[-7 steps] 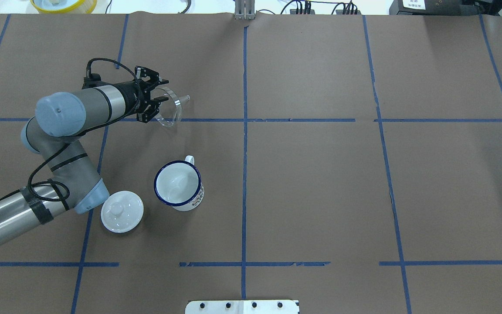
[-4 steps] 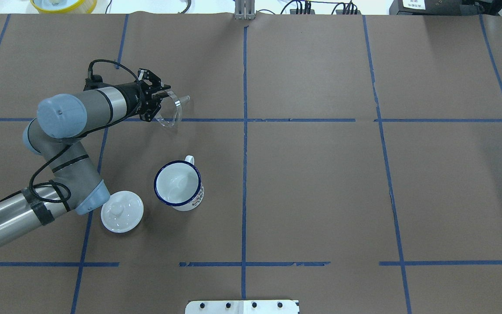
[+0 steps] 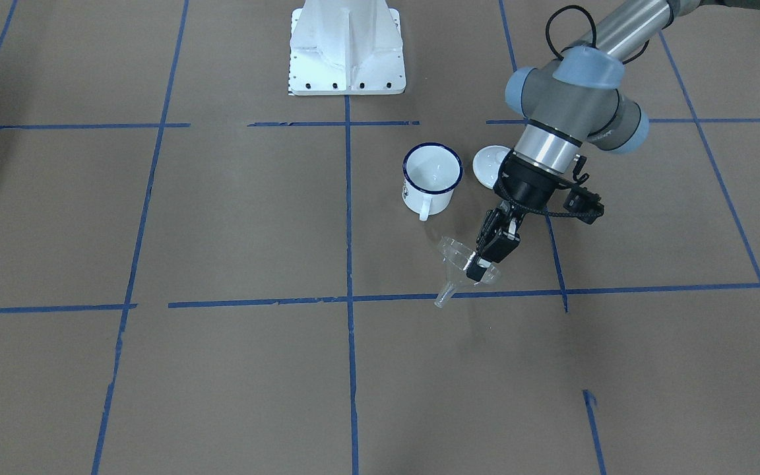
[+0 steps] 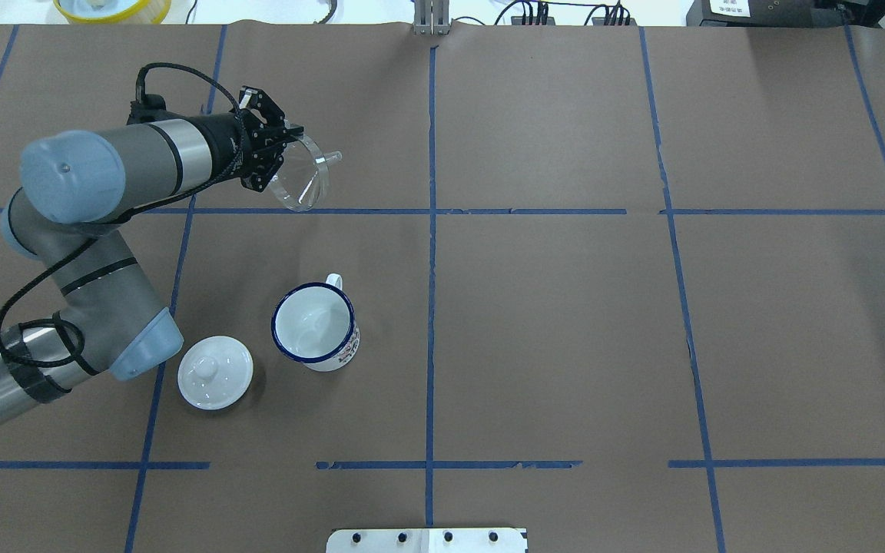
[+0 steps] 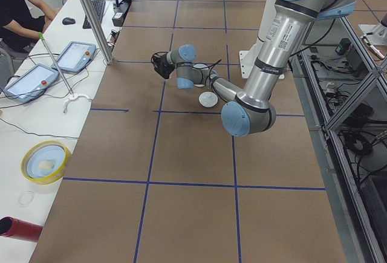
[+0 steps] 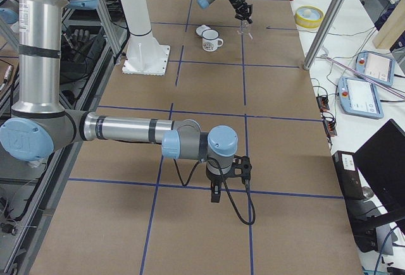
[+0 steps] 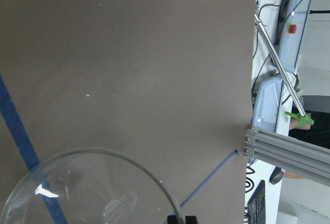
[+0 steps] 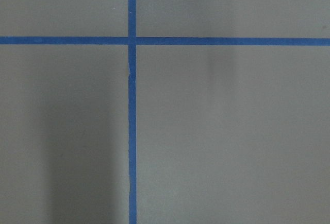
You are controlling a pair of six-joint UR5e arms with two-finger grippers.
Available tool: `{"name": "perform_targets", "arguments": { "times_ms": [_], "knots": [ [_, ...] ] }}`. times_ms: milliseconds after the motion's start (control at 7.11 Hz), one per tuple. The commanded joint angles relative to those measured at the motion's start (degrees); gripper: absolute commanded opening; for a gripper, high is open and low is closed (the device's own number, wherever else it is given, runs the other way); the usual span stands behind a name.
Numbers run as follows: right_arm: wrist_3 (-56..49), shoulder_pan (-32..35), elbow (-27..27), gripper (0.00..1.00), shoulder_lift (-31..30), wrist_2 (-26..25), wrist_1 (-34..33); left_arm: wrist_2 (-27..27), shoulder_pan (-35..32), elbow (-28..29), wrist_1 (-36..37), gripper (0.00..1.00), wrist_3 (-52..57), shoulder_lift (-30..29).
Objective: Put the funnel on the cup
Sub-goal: 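Lift the glass funnel and carry it over the mug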
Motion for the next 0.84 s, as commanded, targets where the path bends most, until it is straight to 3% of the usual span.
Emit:
{"name": "perform_targets", "arguments": {
  "times_ms": [0, 281, 563, 704],
  "knots": [
    [0.0, 0.0, 0.04, 1.0, 0.0, 0.0, 0.0, -5.85, -0.61, -12.92, 24.39, 0.0, 3.2, -2.15],
    [0.0, 0.0, 0.04, 1.0, 0.0, 0.0, 0.0, -8.58, -0.17, -15.05, 48.03, 0.0, 6.09, -10.57],
    [0.0, 0.0, 0.04, 1.0, 0.0, 0.0, 0.0, -15.68, -0.08, -15.24, 69.13, 0.0, 16.5, -17.86],
    [0.0, 0.0, 0.04, 1.0, 0.0, 0.0, 0.0, -17.55, 0.35, -15.15, 75.24, 0.0, 19.52, -19.29]
  ]
}}
